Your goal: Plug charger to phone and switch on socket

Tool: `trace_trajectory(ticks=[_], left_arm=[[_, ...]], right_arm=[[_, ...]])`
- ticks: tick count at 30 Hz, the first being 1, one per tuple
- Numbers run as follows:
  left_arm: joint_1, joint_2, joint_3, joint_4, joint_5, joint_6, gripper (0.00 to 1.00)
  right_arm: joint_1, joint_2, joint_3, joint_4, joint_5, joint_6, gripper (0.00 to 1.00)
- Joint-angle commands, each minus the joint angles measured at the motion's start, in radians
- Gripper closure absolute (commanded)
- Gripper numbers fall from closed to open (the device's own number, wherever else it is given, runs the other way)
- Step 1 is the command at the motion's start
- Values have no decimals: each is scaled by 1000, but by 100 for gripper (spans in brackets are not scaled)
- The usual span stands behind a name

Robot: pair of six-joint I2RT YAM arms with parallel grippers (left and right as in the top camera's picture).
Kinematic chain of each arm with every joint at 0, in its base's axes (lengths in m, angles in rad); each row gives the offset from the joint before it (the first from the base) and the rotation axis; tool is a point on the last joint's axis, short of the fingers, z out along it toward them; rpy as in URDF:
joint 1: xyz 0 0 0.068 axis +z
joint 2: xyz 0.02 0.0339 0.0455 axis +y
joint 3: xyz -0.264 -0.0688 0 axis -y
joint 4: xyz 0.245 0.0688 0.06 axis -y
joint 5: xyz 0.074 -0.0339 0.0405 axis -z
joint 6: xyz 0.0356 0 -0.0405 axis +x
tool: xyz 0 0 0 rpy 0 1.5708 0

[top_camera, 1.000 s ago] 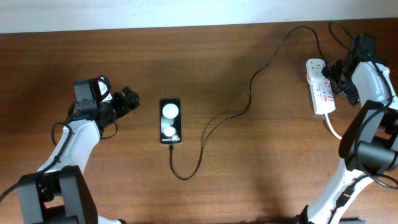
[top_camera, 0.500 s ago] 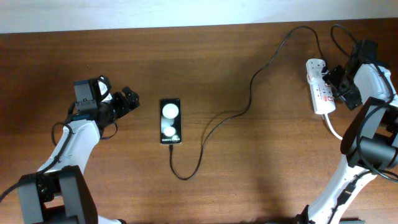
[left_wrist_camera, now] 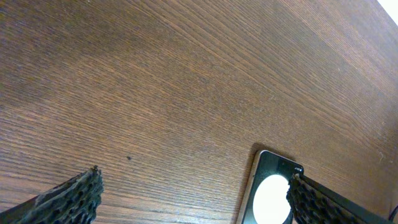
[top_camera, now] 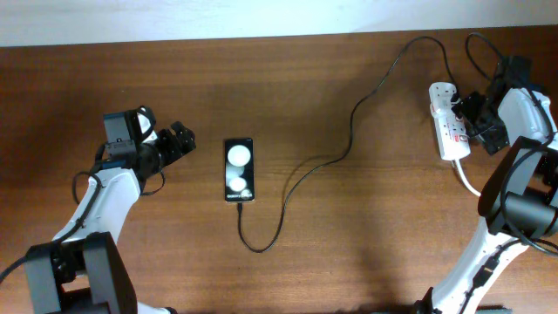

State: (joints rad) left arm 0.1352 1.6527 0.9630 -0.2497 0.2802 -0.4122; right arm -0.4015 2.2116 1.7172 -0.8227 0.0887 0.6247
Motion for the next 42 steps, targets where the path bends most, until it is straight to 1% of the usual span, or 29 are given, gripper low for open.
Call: trace_trajectory(ticks=[1, 8, 10, 11, 13, 14, 17, 19, 42], left_arm=[[1, -15, -6, 2, 4, -10, 1], [1, -15, -6, 2, 4, -10, 1], [1, -15, -6, 2, 4, -10, 1], [1, -15, -6, 2, 4, -9, 1], [1, -15, -6, 2, 4, -10, 1], [1, -15, -6, 2, 4, -10, 1], [0, -15, -6, 2, 4, -10, 1], [0, -15, -6, 2, 4, -10, 1], [1, -15, -6, 2, 4, -10, 1]], right_arm=[[35, 30, -19, -29, -127, -26, 1], [34, 30, -19, -42, -126, -26, 1], [34, 30, -19, -64, -98, -26, 1], [34, 30, -19, -80, -72, -57, 1], [34, 30, -19, -87, -74, -275, 1], [34, 30, -19, -91, -74, -320, 1], [34, 30, -19, -98, -74, -339, 1], [34, 30, -19, -98, -74, -417, 1], [34, 30, -19, -97, -74, -415, 1]])
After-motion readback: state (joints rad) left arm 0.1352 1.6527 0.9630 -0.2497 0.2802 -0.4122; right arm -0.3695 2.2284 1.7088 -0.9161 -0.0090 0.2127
